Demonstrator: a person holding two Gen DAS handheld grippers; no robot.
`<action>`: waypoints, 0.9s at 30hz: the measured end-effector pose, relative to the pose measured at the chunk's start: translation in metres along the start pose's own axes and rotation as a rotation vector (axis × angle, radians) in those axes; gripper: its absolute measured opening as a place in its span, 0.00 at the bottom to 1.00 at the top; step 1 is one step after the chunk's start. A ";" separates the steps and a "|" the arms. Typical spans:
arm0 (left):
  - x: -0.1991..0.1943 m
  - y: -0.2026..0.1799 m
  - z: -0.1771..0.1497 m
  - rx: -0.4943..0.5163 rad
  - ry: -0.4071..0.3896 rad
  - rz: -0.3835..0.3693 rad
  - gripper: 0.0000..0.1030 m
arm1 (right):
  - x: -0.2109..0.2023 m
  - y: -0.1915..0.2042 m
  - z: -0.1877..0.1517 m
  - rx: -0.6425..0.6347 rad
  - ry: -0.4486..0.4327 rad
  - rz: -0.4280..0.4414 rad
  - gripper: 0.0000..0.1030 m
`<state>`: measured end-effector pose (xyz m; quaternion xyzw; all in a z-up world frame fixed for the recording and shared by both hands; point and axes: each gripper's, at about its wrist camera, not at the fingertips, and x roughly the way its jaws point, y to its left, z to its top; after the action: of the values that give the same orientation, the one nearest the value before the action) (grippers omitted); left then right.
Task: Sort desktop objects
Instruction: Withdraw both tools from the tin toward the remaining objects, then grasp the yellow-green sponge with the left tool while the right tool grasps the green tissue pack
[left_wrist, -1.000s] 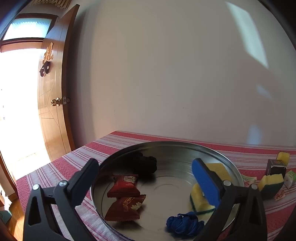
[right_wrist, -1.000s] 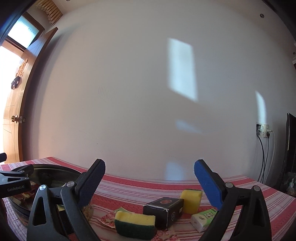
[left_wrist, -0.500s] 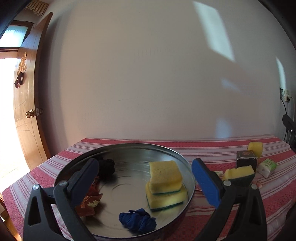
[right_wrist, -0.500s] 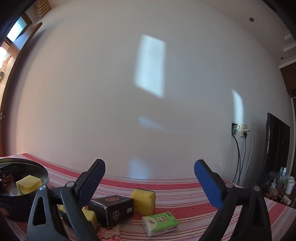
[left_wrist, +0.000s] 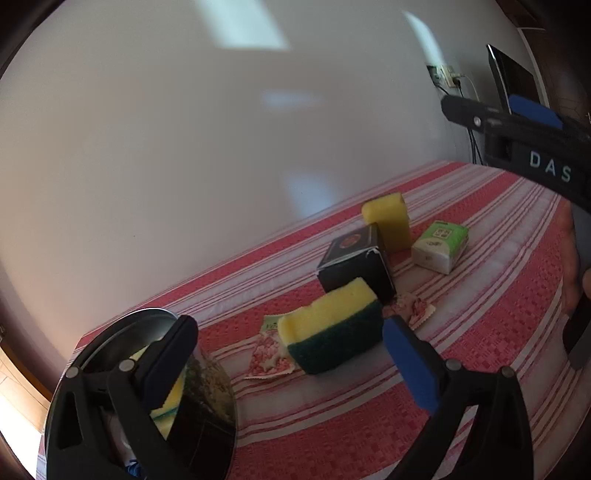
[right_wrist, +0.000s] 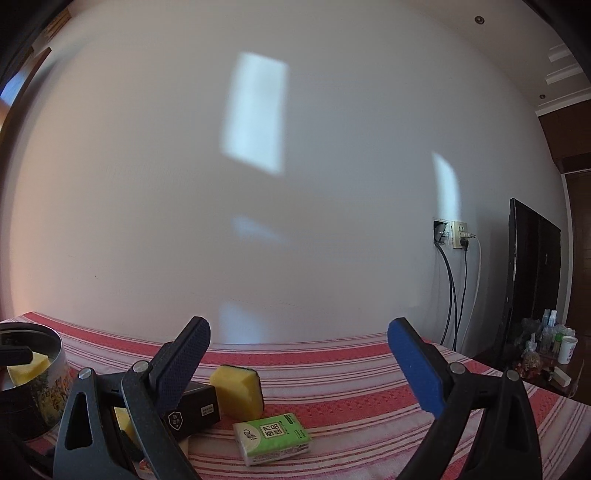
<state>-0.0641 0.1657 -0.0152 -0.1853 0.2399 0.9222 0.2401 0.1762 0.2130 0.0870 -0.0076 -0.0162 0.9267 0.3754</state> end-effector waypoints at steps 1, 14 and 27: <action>0.006 -0.002 0.001 0.016 0.019 -0.019 0.99 | 0.000 0.000 0.000 -0.002 0.002 -0.002 0.96; 0.064 -0.009 0.010 0.015 0.215 -0.237 0.70 | 0.006 -0.007 0.000 0.040 0.036 -0.011 0.96; 0.037 -0.015 0.002 -0.046 0.206 -0.370 0.65 | 0.014 -0.018 -0.003 0.109 0.080 -0.024 0.96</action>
<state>-0.0866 0.1916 -0.0362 -0.3247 0.2040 0.8440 0.3750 0.1787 0.2356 0.0849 -0.0241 0.0491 0.9206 0.3866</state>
